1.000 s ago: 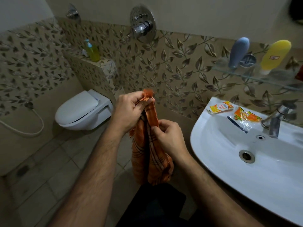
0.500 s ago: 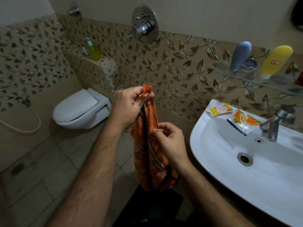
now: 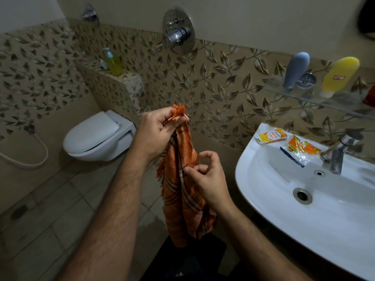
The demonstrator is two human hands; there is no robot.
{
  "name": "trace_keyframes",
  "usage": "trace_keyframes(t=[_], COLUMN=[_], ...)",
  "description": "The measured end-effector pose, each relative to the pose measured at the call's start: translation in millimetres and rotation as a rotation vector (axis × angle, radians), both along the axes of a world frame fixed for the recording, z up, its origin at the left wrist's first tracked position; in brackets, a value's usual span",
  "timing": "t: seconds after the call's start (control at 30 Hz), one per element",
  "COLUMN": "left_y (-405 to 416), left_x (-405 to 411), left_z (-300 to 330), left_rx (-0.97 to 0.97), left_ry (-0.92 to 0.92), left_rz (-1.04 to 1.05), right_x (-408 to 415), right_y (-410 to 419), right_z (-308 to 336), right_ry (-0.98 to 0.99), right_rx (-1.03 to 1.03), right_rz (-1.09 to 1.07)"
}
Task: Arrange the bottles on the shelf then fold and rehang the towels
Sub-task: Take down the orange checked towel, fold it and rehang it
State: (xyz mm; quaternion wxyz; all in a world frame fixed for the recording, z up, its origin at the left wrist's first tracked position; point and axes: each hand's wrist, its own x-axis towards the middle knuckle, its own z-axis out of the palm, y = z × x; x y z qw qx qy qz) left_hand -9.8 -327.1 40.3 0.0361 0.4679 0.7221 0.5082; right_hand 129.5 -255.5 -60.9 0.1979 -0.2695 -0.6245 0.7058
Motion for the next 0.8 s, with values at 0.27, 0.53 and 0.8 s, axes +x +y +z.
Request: trace_keyframes(t=[0.27, 0.53, 0.8], left_y=[-1, -4, -7], left_x=[-1, 0, 4], left_z=[0, -1, 3], left_rx=[-0.010, -0.034, -0.067], left_ry=[0.093, 0.097, 0.095], left_rz=[0.066, 0.045, -0.041], right_x=[-2, -10, -17], right_y=[-14, -7, 1], right_z=[-9, 1, 1], right_ry=[0.067, -0.017, -0.166], right_rx=[0.530, 0.280, 0.547], right_rz=[-0.132, -0.226, -0.288])
